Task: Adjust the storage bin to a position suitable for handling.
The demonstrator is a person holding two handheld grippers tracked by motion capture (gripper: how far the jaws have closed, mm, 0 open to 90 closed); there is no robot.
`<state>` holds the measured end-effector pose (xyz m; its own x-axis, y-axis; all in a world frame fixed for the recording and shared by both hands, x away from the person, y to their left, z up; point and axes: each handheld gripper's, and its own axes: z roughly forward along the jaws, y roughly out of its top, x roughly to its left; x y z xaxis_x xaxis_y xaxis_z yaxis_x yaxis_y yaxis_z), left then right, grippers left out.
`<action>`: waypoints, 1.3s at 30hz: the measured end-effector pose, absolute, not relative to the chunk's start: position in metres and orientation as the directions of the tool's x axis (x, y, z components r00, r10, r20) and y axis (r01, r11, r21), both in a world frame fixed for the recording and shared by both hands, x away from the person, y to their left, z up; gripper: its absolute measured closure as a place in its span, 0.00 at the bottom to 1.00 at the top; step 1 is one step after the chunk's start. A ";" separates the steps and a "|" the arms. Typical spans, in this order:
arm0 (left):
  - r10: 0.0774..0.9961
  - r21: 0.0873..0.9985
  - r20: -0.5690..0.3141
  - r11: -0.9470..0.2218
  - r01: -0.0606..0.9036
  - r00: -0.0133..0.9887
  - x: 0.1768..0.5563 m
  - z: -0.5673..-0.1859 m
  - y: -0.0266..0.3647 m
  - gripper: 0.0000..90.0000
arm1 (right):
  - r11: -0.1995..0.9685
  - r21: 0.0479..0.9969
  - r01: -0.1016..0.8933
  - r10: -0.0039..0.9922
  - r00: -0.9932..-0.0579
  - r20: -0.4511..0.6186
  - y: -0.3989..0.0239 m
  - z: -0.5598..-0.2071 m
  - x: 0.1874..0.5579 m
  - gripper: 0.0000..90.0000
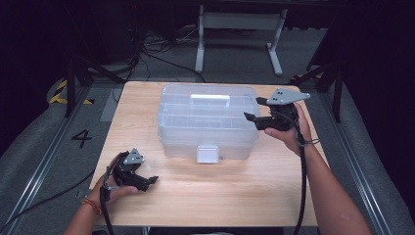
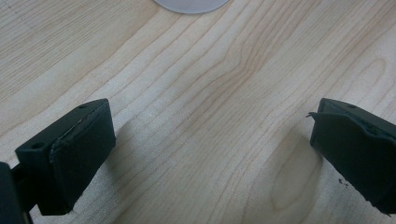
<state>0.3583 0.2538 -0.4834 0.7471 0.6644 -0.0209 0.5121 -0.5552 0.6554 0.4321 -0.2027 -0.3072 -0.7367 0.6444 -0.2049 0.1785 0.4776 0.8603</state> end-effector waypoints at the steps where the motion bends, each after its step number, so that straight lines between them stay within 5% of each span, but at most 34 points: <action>1: 0.665 0.655 -0.021 -0.555 0.512 0.747 0.358 -0.483 0.254 0.01 | 0.487 0.855 0.180 0.640 -0.739 -0.209 -0.200 -0.307 0.434 0.40; 22: 0.670 0.656 -0.017 -0.553 0.514 0.742 0.358 -0.483 0.254 0.01 | 0.517 0.845 0.137 0.605 -0.757 -0.246 -0.155 -0.293 0.454 0.52; 31: 0.673 0.657 -0.017 -0.550 0.515 0.740 0.357 -0.483 0.254 0.01 | 0.550 0.812 0.194 0.624 -0.742 -0.246 -0.140 -0.297 0.469 0.52; 39: 0.676 0.652 -0.010 -0.554 0.517 0.737 0.357 -0.482 0.254 0.02 | 0.600 0.776 0.195 0.587 -0.766 -0.262 -0.127 -0.301 0.476 0.73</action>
